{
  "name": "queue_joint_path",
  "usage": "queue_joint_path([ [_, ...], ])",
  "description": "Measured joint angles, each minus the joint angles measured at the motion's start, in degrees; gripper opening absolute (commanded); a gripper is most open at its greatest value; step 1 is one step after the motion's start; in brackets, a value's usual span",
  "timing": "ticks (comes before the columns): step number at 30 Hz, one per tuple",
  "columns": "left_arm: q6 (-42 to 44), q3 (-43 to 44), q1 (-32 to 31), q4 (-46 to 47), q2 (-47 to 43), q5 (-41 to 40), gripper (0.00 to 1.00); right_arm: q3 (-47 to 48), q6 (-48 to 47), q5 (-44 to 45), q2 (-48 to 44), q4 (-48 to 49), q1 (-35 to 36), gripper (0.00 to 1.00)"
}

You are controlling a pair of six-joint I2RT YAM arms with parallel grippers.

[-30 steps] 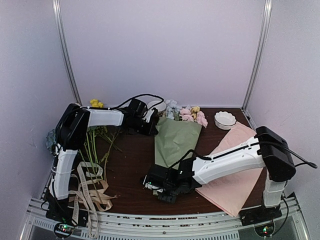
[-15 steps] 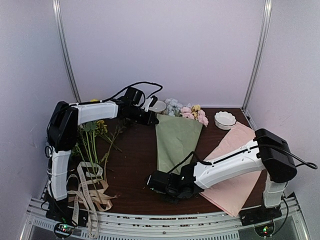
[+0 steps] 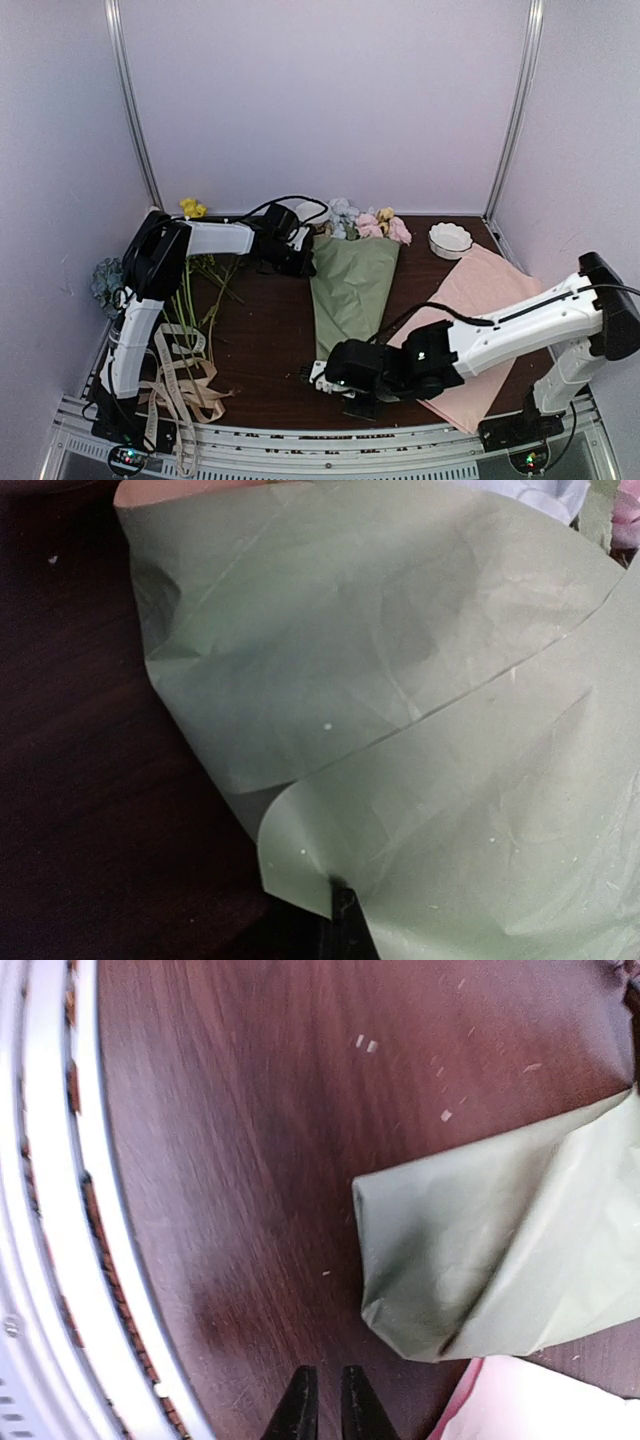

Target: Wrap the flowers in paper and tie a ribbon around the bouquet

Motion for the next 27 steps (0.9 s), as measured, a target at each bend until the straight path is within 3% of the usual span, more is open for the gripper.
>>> queue_joint_path([
  [3,-0.5,0.0,0.0,0.0,0.0,0.0,0.0,-0.1,0.7,-2.5,-7.8,3.0,-2.1,0.09],
  [6,-0.8,0.0,0.0,0.0,0.0,0.0,0.0,1.7,2.6,-2.8,-9.5,5.6,-7.4,0.04],
  [12,-1.0,0.0,0.0,0.0,0.0,0.0,0.0,12.2,6.7,1.4,5.3,4.8,-17.5,0.0],
  [19,-1.0,0.0,0.0,0.0,0.0,0.0,0.0,15.7,6.5,2.1,18.2,2.7,-15.5,0.0],
  [27,-0.9,0.0,0.0,-0.2,0.0,0.0,0.0,14.6,4.8,-0.9,17.9,3.3,-10.8,0.0],
])
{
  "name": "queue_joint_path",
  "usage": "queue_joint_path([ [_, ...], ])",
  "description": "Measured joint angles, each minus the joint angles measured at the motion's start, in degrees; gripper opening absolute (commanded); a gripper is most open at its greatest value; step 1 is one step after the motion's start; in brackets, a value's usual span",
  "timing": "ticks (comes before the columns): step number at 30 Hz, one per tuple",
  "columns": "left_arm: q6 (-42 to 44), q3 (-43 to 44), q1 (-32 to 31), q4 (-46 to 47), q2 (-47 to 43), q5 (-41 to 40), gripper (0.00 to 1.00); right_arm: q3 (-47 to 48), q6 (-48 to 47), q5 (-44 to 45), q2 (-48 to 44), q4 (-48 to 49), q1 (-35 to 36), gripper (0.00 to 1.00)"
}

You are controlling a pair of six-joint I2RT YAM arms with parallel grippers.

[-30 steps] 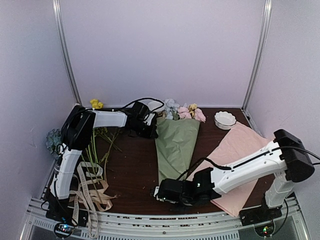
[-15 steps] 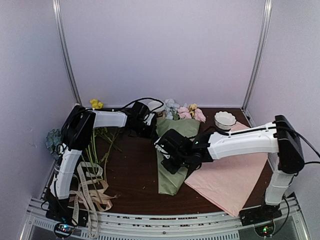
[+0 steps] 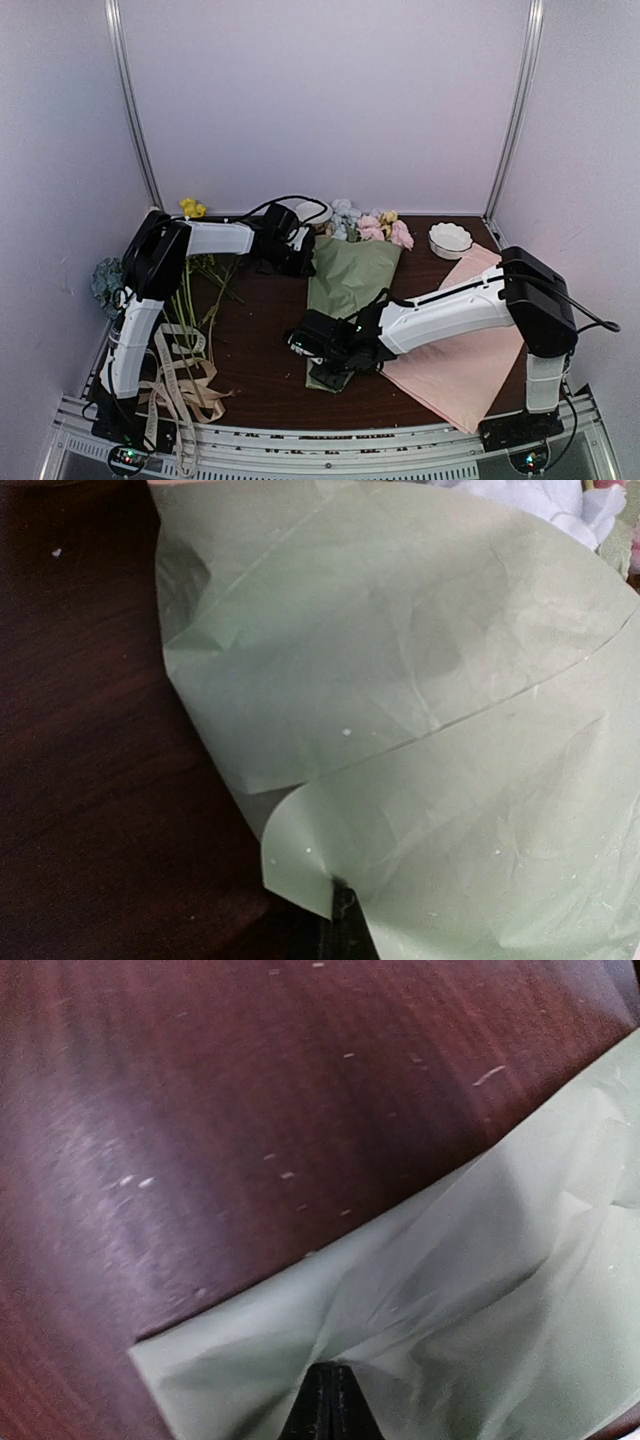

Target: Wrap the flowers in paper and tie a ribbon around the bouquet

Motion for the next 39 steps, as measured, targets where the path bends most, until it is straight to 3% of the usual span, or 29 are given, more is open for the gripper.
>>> queue_joint_path([
  [7,0.0,0.0,0.0,0.0,0.0,0.0,0.0,-4.4,-3.1,-7.9,-7.9,-0.1,2.8,0.0],
  [12,0.0,0.0,0.0,0.0,0.0,0.0,0.0,-5.9,-2.1,-8.6,-13.5,1.9,0.0,0.0],
  [17,0.2,0.0,0.0,0.0,0.0,0.0,0.0,-6.9,0.4,-6.4,-12.5,2.3,-2.4,0.0],
  [23,0.3,0.0,0.0,0.0,0.0,0.0,0.0,-10.4,0.6,-6.2,-7.7,2.7,0.6,0.0],
  [31,0.4,0.0,0.1,0.0,0.0,0.0,0.0,-14.4,0.1,-8.5,-11.3,4.1,2.4,0.0],
  [35,0.4,0.0,0.1,0.0,0.0,0.0,0.0,-19.5,2.1,-10.3,-19.1,4.9,0.4,0.24],
  [37,0.4,0.0,0.1,0.0,0.0,0.0,0.0,-21.7,4.9,-12.6,-23.4,7.5,-4.3,0.4],
  [39,0.3,0.0,0.1,0.0,0.0,0.0,0.0,-22.7,9.0,-14.2,-25.3,9.9,-10.4,0.47],
])
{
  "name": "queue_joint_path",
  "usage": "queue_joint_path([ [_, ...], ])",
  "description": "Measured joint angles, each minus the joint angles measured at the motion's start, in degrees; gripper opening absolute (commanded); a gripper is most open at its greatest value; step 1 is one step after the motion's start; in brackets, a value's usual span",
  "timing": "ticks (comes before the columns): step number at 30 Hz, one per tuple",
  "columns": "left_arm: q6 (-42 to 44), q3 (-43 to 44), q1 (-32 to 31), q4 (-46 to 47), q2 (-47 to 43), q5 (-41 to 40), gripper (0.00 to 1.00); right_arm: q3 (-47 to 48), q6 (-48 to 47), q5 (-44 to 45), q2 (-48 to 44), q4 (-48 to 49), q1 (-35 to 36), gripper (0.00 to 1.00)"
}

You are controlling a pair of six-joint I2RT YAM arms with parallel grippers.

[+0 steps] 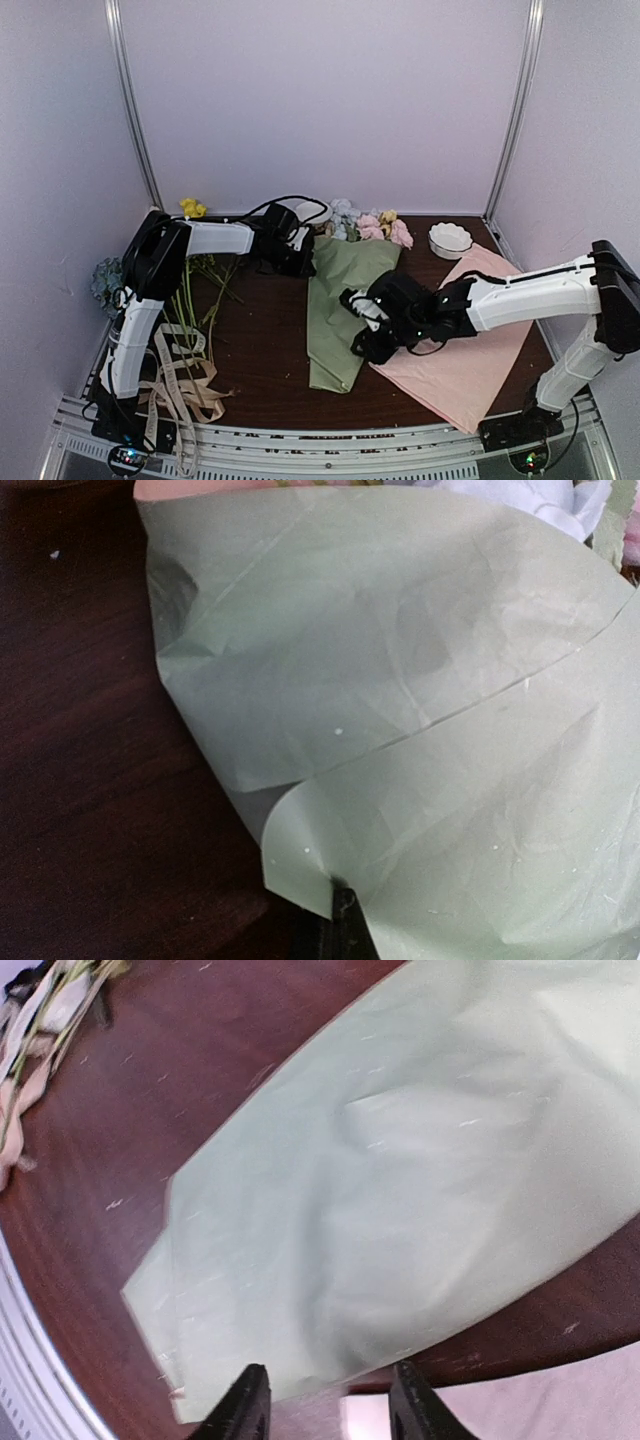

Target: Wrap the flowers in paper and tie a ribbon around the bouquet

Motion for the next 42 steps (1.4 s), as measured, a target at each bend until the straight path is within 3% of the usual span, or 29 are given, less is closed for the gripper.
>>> queue_joint_path([
  [4,0.0,0.0,0.0,0.0,0.0,0.0,0.0,-1.5,8.9,-4.1,0.6,5.5,-12.2,0.63],
  [7,0.0,0.0,0.0,0.0,0.0,0.0,0.0,-2.8,15.3,-6.8,2.8,9.0,-18.3,0.65],
  [13,-0.1,0.0,0.0,0.0,0.0,0.0,0.0,-3.1,23.5,-12.0,8.0,15.2,-23.2,0.8],
  [20,-0.2,0.0,0.0,0.2,0.0,0.0,0.0,-3.0,31.5,-19.4,13.6,28.0,-24.7,0.83],
  [22,-0.2,0.0,0.0,0.2,0.0,-0.1,0.0,-3.0,33.5,-20.9,15.0,31.8,-24.9,0.74],
  [27,-0.2,0.0,0.2,0.3,0.0,-0.3,0.0,-3.1,36.8,-22.6,17.2,35.1,-25.0,0.39],
  [31,-0.2,0.0,0.3,0.3,0.0,-0.3,0.0,-3.2,38.1,-23.1,18.1,36.1,-25.0,0.19],
  [35,-0.2,0.0,0.3,0.3,0.0,-0.3,0.0,-3.3,39.3,-23.9,18.4,37.2,-25.0,0.02],
  [38,-0.2,0.0,0.3,0.2,0.0,-0.5,0.0,-3.3,39.9,-24.3,18.7,38.3,-25.1,0.0],
  [42,0.5,0.0,0.3,0.2,-0.1,-0.2,0.41,-3.3,40.1,-24.4,18.7,38.6,-25.1,0.0],
])
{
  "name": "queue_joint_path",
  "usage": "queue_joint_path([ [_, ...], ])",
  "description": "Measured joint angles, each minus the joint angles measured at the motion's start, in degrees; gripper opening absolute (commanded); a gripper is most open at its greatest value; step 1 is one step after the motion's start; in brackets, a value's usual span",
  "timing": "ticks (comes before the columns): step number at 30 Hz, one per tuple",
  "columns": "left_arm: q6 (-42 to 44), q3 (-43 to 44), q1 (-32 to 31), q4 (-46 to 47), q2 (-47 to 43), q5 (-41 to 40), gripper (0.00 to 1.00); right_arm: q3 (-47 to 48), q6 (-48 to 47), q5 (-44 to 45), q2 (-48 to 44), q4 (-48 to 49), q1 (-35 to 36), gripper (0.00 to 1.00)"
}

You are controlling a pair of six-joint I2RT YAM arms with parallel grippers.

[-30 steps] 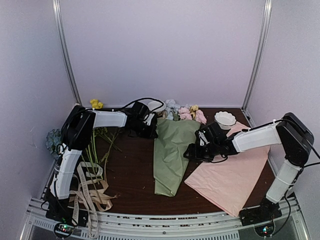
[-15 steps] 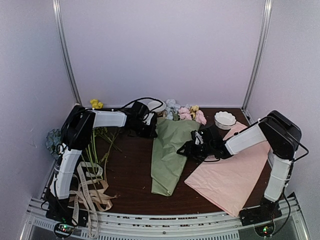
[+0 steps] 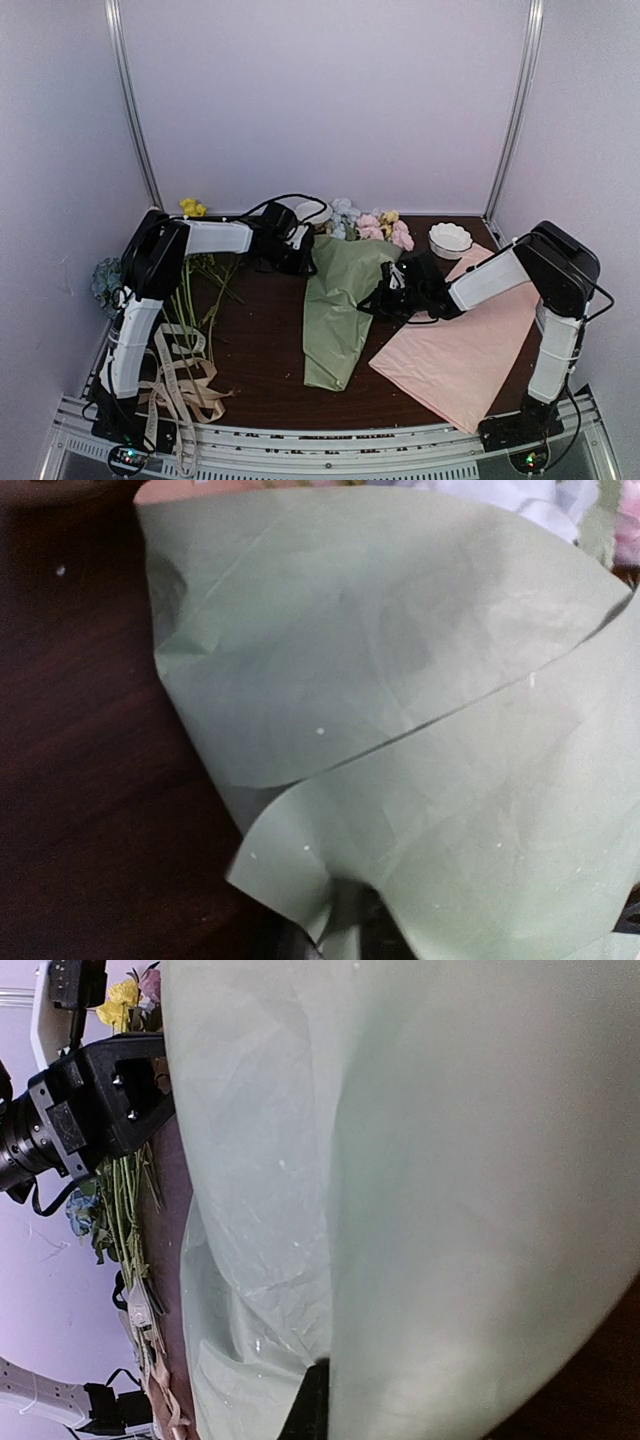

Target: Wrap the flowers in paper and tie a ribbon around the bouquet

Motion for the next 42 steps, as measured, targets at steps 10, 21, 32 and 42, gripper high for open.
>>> queue_joint_path([
  [10,5.2,-4.8,0.5,-4.8,-15.4,-3.1,0.67,0.0,-0.7,0.1,0.0,-1.0,0.0,0.0],
  [21,1.1,-39.4,-0.2,-16.9,-57.6,-20.8,0.43,0.5,-4.4,0.5,-1.3,-5.6,0.1,0.0],
  [32,-7.7,-58.2,-0.8,-27.2,-59.7,-29.8,0.39,1.0,-6.1,0.5,-1.4,-7.2,0.2,0.0],
  [42,-8.2,-59.0,-0.8,-20.8,-53.1,-28.3,0.27,1.0,-6.5,0.8,-2.1,-7.5,0.4,0.0],
])
